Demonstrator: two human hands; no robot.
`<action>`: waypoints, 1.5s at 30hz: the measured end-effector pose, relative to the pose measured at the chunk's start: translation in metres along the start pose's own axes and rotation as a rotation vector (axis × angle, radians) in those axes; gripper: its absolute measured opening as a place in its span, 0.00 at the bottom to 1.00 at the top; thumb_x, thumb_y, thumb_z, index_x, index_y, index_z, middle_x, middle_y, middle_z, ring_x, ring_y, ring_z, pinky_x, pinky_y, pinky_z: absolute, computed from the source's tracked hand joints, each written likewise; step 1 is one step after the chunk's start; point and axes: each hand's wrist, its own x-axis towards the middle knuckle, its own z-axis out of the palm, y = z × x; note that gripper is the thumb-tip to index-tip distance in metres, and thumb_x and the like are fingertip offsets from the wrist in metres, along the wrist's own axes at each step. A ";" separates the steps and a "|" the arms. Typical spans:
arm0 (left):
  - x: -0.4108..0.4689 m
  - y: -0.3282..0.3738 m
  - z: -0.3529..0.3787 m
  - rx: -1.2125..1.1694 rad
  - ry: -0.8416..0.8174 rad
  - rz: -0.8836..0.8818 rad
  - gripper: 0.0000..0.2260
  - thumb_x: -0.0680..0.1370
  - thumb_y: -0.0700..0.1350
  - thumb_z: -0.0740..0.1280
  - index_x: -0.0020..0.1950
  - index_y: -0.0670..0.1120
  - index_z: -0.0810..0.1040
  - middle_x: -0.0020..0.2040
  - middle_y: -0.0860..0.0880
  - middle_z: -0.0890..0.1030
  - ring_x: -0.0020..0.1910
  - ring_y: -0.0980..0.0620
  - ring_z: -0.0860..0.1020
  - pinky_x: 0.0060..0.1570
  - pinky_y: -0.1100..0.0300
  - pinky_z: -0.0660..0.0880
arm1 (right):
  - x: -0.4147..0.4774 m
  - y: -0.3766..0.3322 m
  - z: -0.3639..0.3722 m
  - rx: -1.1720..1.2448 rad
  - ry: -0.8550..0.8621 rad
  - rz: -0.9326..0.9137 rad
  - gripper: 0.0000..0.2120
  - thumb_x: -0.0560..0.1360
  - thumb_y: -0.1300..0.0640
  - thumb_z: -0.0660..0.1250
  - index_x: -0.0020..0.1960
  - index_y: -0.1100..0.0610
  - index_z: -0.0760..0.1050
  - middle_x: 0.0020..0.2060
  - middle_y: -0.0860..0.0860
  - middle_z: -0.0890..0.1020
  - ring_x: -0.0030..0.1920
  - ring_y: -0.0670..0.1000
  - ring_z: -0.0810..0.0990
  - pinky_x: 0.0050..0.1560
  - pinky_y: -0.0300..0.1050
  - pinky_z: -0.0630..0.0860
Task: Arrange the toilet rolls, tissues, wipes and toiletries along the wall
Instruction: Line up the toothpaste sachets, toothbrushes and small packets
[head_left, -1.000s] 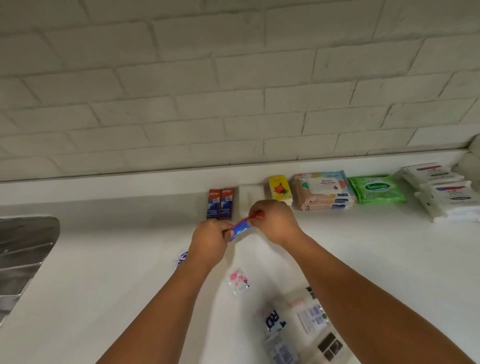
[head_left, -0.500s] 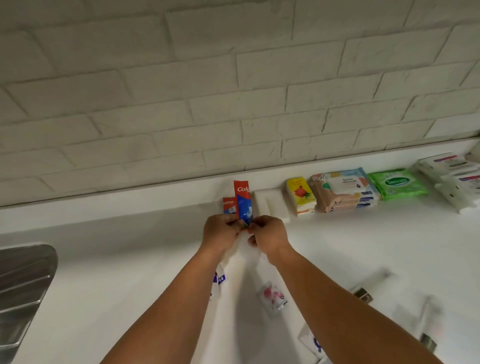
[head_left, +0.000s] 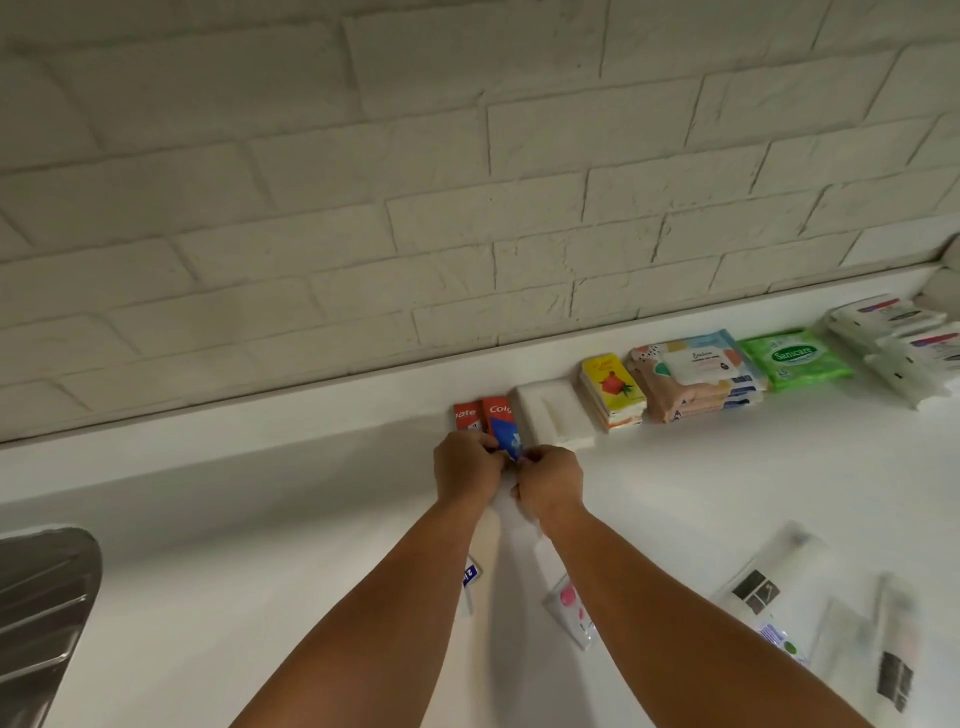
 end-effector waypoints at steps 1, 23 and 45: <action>0.001 0.000 0.001 0.018 0.002 0.022 0.10 0.73 0.42 0.73 0.54 0.47 0.86 0.54 0.48 0.86 0.53 0.50 0.82 0.53 0.62 0.75 | 0.000 0.000 0.001 -0.005 0.009 0.009 0.08 0.73 0.55 0.68 0.49 0.56 0.84 0.40 0.54 0.85 0.42 0.57 0.84 0.47 0.52 0.83; 0.002 -0.064 0.001 0.233 -0.006 0.249 0.34 0.72 0.60 0.74 0.74 0.51 0.67 0.69 0.49 0.71 0.67 0.48 0.68 0.61 0.57 0.72 | 0.002 -0.002 0.008 -0.147 0.071 -0.084 0.15 0.79 0.59 0.61 0.64 0.60 0.75 0.59 0.56 0.81 0.58 0.55 0.80 0.51 0.40 0.75; 0.003 -0.070 0.002 0.126 0.065 0.290 0.27 0.73 0.59 0.72 0.69 0.51 0.74 0.62 0.52 0.79 0.61 0.50 0.72 0.60 0.52 0.77 | 0.014 -0.032 0.027 -0.339 -0.013 -0.251 0.14 0.80 0.59 0.60 0.66 0.57 0.70 0.59 0.55 0.78 0.53 0.51 0.77 0.49 0.40 0.75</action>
